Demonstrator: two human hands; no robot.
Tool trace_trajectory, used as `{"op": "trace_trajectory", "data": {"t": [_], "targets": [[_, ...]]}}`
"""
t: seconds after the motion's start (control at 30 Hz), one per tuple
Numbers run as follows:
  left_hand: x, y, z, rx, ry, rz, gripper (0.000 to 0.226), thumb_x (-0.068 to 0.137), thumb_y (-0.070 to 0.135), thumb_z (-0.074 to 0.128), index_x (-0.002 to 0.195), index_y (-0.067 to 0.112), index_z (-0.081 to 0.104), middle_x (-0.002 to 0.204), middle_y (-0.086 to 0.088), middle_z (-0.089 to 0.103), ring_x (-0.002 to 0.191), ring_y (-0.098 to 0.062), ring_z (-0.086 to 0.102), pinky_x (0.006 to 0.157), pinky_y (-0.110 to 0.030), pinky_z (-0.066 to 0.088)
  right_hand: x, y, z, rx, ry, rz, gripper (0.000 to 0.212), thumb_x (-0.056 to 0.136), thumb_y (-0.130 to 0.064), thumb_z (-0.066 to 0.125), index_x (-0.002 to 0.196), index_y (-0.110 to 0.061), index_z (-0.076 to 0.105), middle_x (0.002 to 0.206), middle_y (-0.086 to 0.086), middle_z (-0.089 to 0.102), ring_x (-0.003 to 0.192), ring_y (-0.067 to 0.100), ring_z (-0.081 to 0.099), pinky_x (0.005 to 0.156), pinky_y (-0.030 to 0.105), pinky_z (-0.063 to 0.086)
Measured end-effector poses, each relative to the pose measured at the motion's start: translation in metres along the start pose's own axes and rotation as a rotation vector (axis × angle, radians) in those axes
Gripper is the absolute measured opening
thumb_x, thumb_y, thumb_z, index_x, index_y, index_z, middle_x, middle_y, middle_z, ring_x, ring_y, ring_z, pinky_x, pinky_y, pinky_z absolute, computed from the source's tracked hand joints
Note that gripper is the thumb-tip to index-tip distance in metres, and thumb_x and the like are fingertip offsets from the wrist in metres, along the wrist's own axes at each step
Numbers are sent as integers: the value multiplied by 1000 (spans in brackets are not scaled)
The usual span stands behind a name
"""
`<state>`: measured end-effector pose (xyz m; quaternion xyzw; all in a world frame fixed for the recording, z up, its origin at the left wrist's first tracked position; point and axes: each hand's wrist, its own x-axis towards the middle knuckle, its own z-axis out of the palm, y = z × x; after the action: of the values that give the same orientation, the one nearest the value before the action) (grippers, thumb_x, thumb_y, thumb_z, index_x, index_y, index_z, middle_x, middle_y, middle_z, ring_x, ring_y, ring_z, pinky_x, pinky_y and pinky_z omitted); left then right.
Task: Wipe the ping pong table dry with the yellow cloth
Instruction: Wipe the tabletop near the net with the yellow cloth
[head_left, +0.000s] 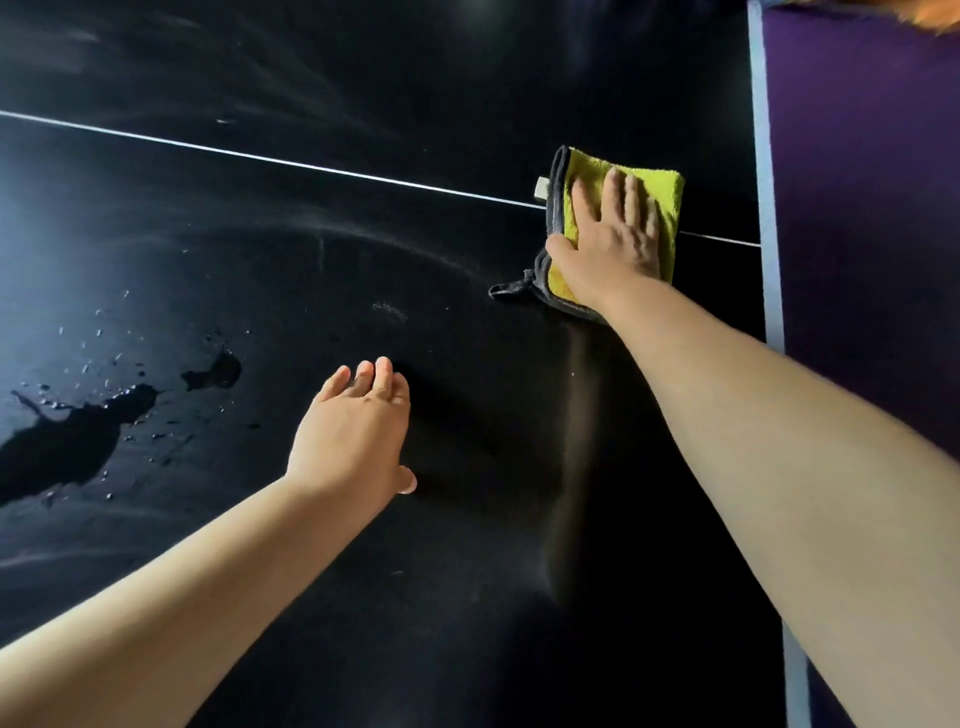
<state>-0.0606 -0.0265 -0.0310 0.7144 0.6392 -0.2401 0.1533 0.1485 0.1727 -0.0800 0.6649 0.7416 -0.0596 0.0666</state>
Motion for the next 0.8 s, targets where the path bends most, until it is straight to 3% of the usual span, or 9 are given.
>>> {"op": "trace_trajectory", "data": {"t": [0.23,0.43,0.67,0.73,0.8], "targets": [[-4,0,-2,-25,7,-18,100,77,50,69,148,7,12,158,-10,6,145,-20,9,118,-33,7,-58,-8,7,-46,-47,-277,68,97,-49,26,157,-29,4,164,7,-15,150,23,-16,122,44,-8],[-19,-3,7,-142,74,-67,98,80,48,68,151,15,9,159,-2,-1,146,-17,0,118,-37,8,-152,-24,16,-90,-90,-411,71,94,-53,25,157,-28,6,163,10,-17,149,24,-20,121,44,-11],[-83,13,41,-211,334,-14,72,95,37,48,150,10,11,159,-8,-2,146,-19,-5,119,-34,1,-269,-30,41,-189,-88,-449,76,91,-59,20,156,-27,-4,163,13,-15,150,29,-17,121,47,-6],[-107,15,53,-218,360,27,70,95,36,47,150,10,13,159,-8,0,146,-19,-4,118,-34,0,-303,-33,49,-186,-71,-445,75,92,-61,17,154,-28,-9,163,14,-13,150,30,-15,121,48,-5],[-128,12,63,-212,357,57,69,95,36,46,150,10,13,159,-8,0,146,-20,-4,118,-34,-1,-337,-38,54,-173,-71,-426,75,92,-62,17,156,-26,-1,163,15,-10,151,30,-13,121,49,-2]]}}
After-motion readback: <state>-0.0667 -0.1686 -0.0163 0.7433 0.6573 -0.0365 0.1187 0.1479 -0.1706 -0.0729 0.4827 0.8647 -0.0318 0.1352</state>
